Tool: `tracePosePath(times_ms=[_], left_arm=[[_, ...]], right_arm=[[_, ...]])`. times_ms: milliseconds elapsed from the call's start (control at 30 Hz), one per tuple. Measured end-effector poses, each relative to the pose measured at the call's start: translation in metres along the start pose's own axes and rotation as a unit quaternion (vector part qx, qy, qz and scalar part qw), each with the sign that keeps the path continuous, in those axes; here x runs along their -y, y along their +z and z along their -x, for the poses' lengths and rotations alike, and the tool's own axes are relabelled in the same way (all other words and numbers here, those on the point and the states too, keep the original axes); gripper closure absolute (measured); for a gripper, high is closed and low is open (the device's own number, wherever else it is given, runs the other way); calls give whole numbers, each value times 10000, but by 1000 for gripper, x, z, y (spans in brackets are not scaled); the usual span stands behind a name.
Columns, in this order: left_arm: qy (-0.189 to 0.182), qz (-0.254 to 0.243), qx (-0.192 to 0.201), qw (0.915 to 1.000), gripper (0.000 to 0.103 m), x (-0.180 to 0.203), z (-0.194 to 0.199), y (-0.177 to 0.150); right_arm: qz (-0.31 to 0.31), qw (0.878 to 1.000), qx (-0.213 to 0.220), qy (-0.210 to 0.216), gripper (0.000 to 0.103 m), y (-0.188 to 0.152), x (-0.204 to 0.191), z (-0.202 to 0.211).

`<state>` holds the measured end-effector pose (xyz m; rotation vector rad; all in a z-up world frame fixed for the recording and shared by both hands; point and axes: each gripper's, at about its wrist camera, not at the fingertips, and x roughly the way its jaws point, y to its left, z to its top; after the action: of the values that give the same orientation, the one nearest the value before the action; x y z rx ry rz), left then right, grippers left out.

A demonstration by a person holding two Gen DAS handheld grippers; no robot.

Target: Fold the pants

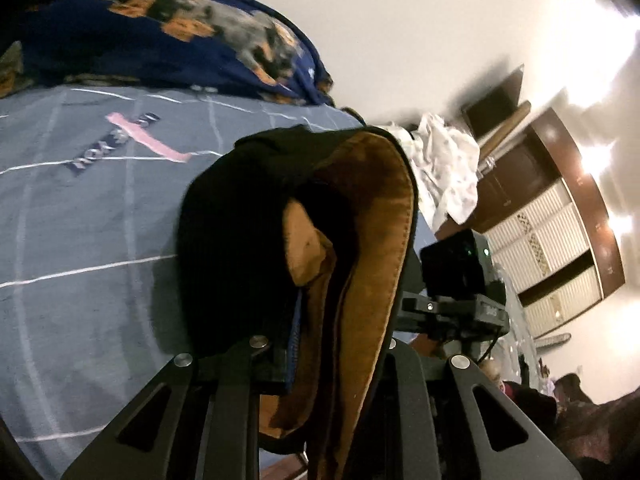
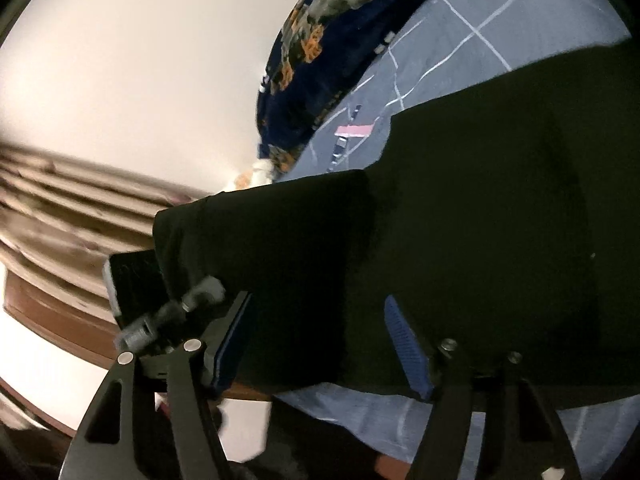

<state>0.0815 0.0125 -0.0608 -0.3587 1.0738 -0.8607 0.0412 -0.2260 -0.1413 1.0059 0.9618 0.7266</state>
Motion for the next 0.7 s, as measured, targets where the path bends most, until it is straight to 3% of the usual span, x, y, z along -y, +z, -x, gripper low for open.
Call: tracePosePath(times_ms=[200,433,533,600,700], left_arm=[[-234,307,26,9993,74,-2,-25,0],[-795,531,-207,9952,44,-2,-35,-2],[-1165,652,-230,9908,34,-3,-33,-2],[-1166,558,-90,9916,33,-1,-26,-1],[-827,335,100,9960,33,0,-13,3]], right_arm=[[-710,9954,-86,641,28,1,24,-4],[-988,9883,-7,1162,16,3,28,-6],[-1071,9880,34,1115,14,4,29,-4],[-1152,9889,54,942,11,3,34,-2],[-1292,9869,49,968,11,1,41,-4]])
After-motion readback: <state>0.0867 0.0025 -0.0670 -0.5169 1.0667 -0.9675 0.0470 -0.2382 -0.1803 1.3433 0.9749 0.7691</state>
